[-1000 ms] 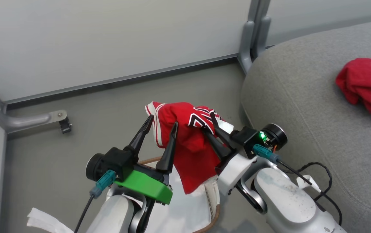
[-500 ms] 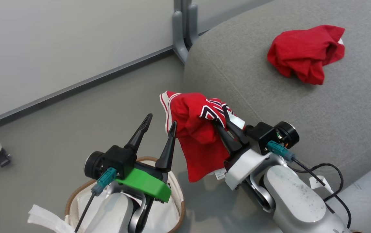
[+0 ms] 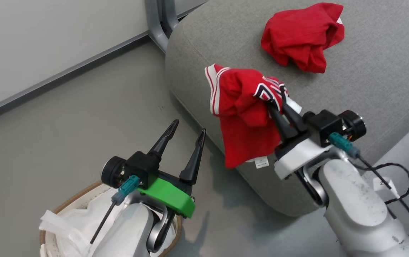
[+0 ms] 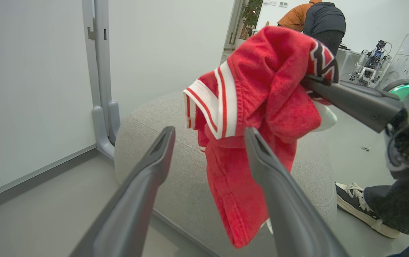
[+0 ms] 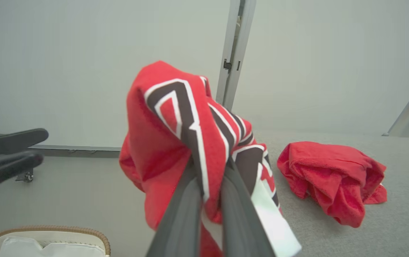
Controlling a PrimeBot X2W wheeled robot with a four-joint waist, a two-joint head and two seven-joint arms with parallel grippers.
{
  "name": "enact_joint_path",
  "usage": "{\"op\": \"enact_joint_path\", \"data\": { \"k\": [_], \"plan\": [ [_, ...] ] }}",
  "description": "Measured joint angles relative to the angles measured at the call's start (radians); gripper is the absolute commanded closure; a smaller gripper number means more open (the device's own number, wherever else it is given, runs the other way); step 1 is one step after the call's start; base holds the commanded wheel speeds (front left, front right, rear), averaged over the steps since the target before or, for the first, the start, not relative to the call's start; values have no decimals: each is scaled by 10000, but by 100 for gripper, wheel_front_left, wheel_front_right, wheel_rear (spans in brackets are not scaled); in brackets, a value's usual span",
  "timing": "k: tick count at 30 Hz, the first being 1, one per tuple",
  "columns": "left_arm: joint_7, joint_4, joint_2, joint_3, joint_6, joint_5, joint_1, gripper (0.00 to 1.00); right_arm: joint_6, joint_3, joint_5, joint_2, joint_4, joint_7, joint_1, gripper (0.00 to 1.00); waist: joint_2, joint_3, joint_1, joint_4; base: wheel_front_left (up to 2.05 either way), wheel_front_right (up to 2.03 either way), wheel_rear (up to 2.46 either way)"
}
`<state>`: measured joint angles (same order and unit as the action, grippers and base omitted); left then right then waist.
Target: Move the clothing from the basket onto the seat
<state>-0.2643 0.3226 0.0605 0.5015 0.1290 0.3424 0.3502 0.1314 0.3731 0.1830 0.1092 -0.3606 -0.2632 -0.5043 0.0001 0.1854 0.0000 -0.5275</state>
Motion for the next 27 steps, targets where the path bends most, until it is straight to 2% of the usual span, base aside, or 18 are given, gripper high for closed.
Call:
{"op": "enact_joint_path", "data": {
  "k": [10, 14, 21, 27],
  "plan": [
    [0, 157, 313, -115, 0, -8, 97, 0, 0, -608, -951, 1519, -399, 0, -2423, 100, 0, 814, 0, -71, 0, 0, 0],
    [0, 176, 431, -167, 0, -121, 93, 0, 0, -932, -1127, 1877, -763, 0, -3437, 100, 0, 1143, 0, -67, 0, 0, 0],
    [0, 171, 483, 48, 0, -249, 426, 0, 0, -2056, -1975, 2826, -1534, 0, -5090, 100, 0, 1789, 0, 156, 0, 0, 0],
    [0, 247, 543, 337, 0, -324, 1008, 0, 0, -3582, -2685, 3438, -2589, 0, -5931, 100, 0, 2469, 0, 495, 0, 0, 0]
  ]
}}
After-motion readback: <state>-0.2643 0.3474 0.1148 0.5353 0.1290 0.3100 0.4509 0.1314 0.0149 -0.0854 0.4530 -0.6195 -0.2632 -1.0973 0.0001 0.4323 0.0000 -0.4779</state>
